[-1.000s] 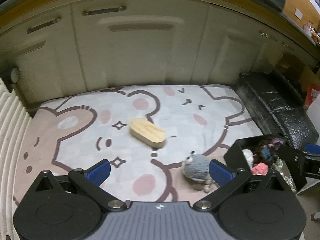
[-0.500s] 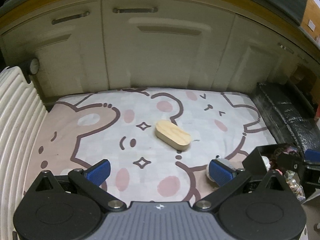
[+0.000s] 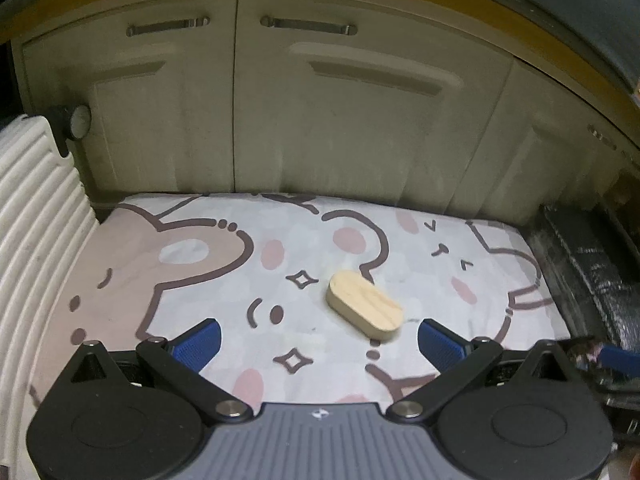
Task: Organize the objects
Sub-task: 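Move left tool to wooden block while right tool reaches grey crochet doll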
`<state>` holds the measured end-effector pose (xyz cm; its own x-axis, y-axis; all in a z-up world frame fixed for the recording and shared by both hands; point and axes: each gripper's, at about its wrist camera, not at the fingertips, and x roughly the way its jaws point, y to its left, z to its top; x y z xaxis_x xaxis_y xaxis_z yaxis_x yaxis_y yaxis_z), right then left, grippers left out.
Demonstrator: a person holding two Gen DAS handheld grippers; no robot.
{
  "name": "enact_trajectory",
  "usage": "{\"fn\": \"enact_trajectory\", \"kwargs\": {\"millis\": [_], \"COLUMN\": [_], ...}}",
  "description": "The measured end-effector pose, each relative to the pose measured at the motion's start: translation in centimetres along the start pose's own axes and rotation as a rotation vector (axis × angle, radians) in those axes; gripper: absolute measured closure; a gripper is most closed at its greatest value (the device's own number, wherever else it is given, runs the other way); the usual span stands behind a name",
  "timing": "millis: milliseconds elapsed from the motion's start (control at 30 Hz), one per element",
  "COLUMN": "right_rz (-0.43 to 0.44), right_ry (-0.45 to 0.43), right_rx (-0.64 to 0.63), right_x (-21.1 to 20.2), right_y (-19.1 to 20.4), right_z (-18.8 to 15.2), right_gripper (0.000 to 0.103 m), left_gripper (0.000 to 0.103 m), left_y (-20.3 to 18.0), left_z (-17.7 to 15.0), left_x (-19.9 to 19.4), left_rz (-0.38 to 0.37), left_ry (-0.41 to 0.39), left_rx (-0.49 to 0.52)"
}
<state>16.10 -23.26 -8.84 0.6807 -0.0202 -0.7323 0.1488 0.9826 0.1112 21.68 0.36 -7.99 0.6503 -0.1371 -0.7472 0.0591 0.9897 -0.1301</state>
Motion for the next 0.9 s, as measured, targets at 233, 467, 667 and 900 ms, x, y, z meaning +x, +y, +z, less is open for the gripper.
{"fn": "enact_trajectory", "kwargs": {"millis": [233, 467, 667, 900], "right_rz": [0.025, 0.075, 0.085, 0.085], "right_ry": [0.042, 0.068, 0.087, 0.116], "right_rx": [-0.033, -0.104, -0.151, -0.158], "right_x": [2.2, 4.2, 5.6, 7.2], "right_y": [0.3, 1.5, 2.4, 2.6], "right_z": [0.2, 0.0, -0.5, -1.1], "right_gripper": [0.007, 0.009, 0.009, 0.009], "left_gripper": [0.0, 0.0, 0.0, 0.0], "left_y": [-0.8, -0.7, -0.6, -0.8], "left_z": [0.6, 0.6, 0.3, 0.1], "left_x": [3.2, 6.0, 7.9, 9.3], "left_rz": [0.033, 0.004, -0.023, -0.113], "left_ry": [-0.012, -0.03, -0.04, -0.07], "left_rx": [0.0, 0.028, 0.112, 0.255]}}
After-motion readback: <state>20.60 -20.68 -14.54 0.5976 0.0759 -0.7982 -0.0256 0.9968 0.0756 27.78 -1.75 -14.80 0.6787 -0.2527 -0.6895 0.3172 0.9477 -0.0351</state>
